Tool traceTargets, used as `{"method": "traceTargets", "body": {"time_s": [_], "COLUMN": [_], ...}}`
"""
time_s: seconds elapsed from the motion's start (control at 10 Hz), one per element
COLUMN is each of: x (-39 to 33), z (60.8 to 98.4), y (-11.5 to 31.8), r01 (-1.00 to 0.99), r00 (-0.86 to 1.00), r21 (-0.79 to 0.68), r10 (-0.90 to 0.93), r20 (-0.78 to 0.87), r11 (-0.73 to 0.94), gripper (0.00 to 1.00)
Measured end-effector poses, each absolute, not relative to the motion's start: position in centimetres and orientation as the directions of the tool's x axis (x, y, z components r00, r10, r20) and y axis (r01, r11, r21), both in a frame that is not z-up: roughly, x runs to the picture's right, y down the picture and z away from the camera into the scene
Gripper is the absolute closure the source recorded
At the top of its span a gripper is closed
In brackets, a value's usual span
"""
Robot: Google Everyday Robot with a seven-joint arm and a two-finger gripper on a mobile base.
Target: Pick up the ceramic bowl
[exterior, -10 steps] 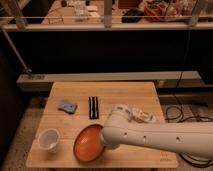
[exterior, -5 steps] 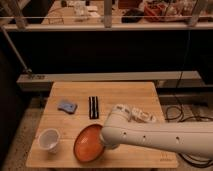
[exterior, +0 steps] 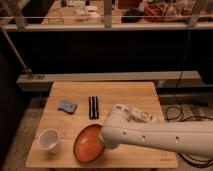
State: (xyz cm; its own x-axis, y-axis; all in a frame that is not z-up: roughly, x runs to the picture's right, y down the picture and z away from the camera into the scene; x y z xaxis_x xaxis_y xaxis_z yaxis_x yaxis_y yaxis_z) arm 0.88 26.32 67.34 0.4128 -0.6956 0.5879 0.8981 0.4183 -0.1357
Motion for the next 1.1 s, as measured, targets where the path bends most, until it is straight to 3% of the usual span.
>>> {"method": "traceTargets", "body": {"time_s": [1.1], "x": [0.76], "z": [67.23], "y": [26.13], "r01": [0.905], "r00": [0.401], "r21": [-0.132], "r10": [-0.704], "r20": [0.586], "r11": [0.405], "gripper": [0.97]}}
